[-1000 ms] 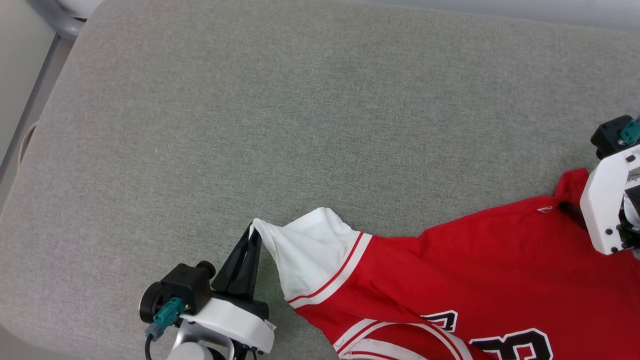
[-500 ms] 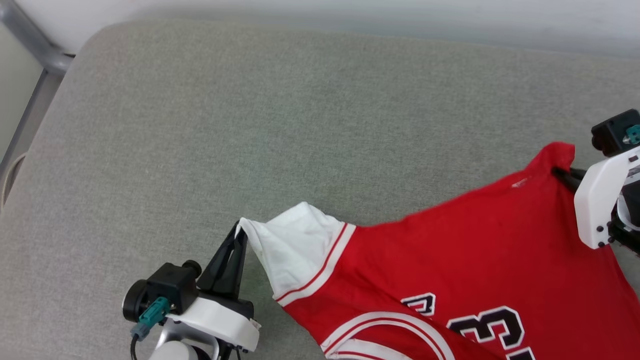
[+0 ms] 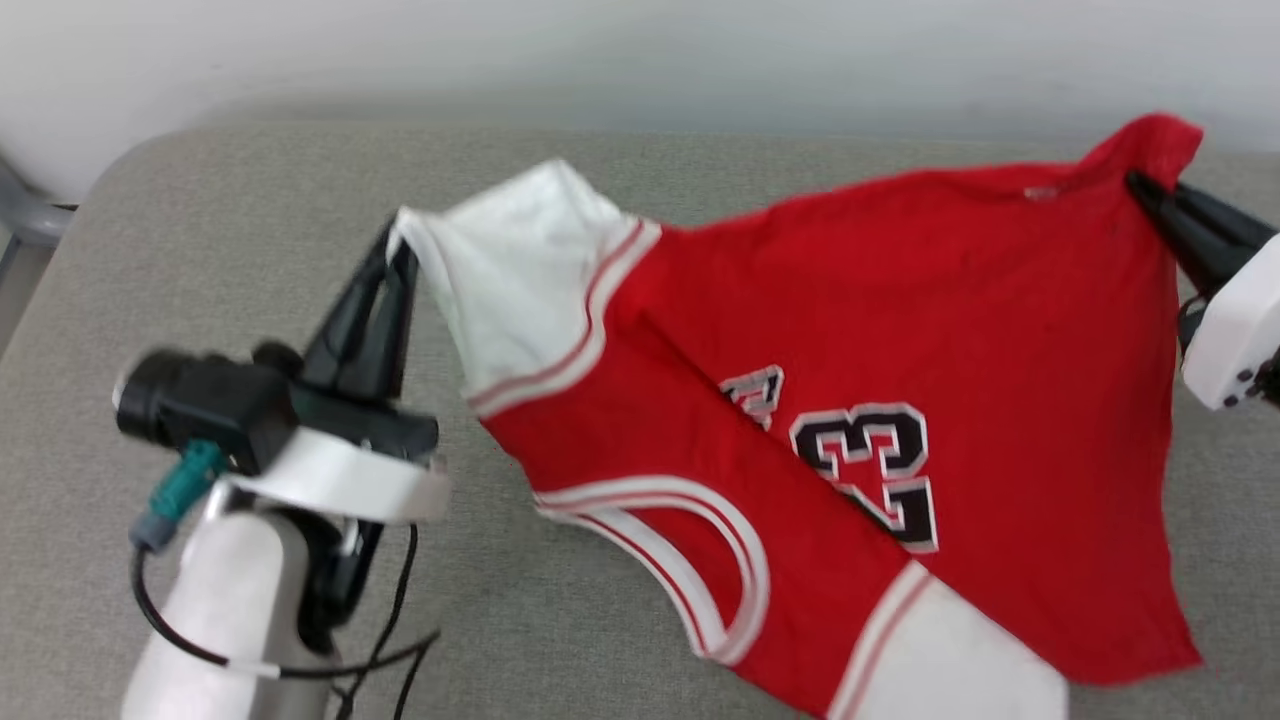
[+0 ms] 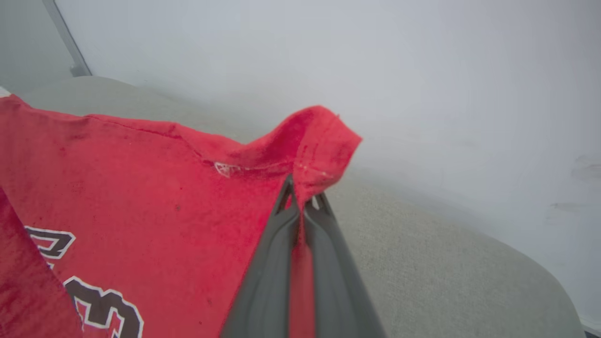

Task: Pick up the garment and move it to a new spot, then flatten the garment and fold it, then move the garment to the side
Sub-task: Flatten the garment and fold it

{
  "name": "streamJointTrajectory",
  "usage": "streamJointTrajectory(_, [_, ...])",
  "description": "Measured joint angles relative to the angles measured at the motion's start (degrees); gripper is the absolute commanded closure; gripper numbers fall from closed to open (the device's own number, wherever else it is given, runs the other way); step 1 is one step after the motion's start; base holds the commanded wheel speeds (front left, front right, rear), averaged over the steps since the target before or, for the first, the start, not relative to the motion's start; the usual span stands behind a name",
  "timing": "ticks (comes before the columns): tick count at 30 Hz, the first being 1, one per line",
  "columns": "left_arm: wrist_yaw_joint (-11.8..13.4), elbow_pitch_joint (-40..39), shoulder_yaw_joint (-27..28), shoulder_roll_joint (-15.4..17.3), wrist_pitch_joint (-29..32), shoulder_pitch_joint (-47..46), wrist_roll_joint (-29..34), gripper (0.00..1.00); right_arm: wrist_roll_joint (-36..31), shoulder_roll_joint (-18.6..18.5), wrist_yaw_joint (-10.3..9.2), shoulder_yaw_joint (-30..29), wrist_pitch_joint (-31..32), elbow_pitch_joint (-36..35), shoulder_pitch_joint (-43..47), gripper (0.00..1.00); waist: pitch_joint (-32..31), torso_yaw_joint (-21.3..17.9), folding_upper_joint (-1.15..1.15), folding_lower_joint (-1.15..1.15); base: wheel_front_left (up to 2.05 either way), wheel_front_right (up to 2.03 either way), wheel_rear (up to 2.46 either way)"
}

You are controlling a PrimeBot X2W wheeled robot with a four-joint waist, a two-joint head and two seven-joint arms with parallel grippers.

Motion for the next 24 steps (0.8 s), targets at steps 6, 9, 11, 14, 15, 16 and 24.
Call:
streamJointTrajectory(6, [-0.4,-2.6,0.4,2.1,2.5,-12.1,0.8,1.0,-2.3,2.5,0.0,-4.8,-0.1,-5.3,-2.6,1.0,1.5,-1.4,0.0,0.0,0.0,0.0,0.0])
streamJointTrajectory(9, [-0.8,-2.9,0.2,3.0,3.7,-18.8,0.8,1.0,-4.0,3.6,0.0,-6.9,0.6,-7.2,-5.0,1.0,3.0,-2.0,0.0,0.0,0.0,0.0,0.0])
streamJointTrajectory(11, [-1.0,-2.6,-0.1,3.6,4.5,-23.4,0.8,1.0,-4.9,4.3,0.0,-8.2,1.3,-8.0,-7.3,1.0,4.3,-2.3,0.0,0.0,0.0,0.0,0.0])
streamJointTrajectory(14, [-1.3,-1.4,-1.2,4.9,5.5,-30.8,1.2,1.0,-6.0,4.8,0.0,-10.1,2.2,-8.2,-12.0,1.0,6.6,-2.7,0.0,0.01,0.0,0.0,0.0])
streamJointTrajectory(15, [-1.4,-0.8,-1.4,5.1,5.9,-33.2,1.2,1.0,-6.2,4.9,0.0,-10.5,2.6,-8.2,-13.7,1.0,7.5,-2.8,0.0,0.0,0.0,0.0,0.0])
streamJointTrajectory(16, [-1.5,0.0,-1.7,5.2,6.0,-35.7,0.9,1.0,-6.3,5.1,0.0,-10.7,2.8,-8.0,-15.7,1.0,8.5,-2.9,0.0,0.0,0.0,0.0,0.0])
streamJointTrajectory(24, [-1.8,9.4,-4.4,8.7,6.7,-58.3,0.0,1.0,-10.9,6.7,0.0,-11.0,2.1,-1.2,-36.1,1.0,16.0,-4.2,0.0,0.01,0.0,0.0,0.0])
